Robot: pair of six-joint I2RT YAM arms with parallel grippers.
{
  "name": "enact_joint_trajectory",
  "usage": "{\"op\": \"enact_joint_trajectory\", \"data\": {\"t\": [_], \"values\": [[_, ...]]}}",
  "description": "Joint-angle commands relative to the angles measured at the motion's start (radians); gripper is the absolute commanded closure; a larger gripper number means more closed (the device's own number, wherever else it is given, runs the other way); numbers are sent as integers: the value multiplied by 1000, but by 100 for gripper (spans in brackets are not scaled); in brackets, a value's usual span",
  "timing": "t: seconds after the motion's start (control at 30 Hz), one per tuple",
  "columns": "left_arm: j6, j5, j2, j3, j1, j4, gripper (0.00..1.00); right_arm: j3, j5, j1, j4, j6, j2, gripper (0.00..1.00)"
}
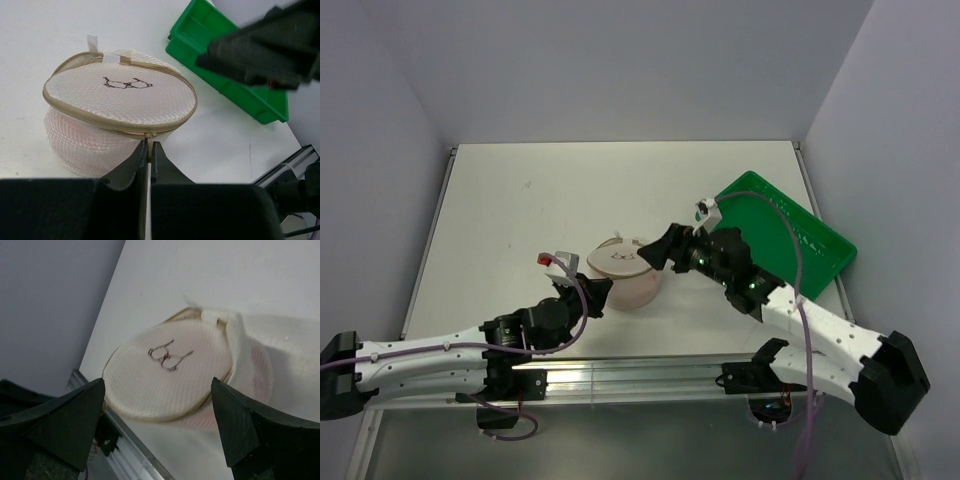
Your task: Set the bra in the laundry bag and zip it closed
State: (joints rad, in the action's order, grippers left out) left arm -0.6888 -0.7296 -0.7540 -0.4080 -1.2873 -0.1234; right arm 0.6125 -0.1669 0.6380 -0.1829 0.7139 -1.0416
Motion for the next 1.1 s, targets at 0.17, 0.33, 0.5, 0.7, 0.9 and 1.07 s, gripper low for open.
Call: {"op": "enact_joint_trajectory", "data": {"t": [0.17,0.33,0.5,0.7,0.9,1.07], "values": [[28,64,-172,-83,-7,-254,100,-220,274,230,17,200,290,6],[5,114,-235,-86,-9,-291,100,-223,261,236,-7,203,298,6],[-5,128,-248,-84,-15,-306,100,-188,268,236,-35,199,224,11],[6,131,-249,-78,-15,-306,100,-172,267,235,-81,202,157,50],[-9,111,-213,-45,-17,-253,100,-131,299,230,-24,156,157,92],[-21,42,-137,-3,-15,-138,100,-123,230,132,-20,108,149,100]]}}
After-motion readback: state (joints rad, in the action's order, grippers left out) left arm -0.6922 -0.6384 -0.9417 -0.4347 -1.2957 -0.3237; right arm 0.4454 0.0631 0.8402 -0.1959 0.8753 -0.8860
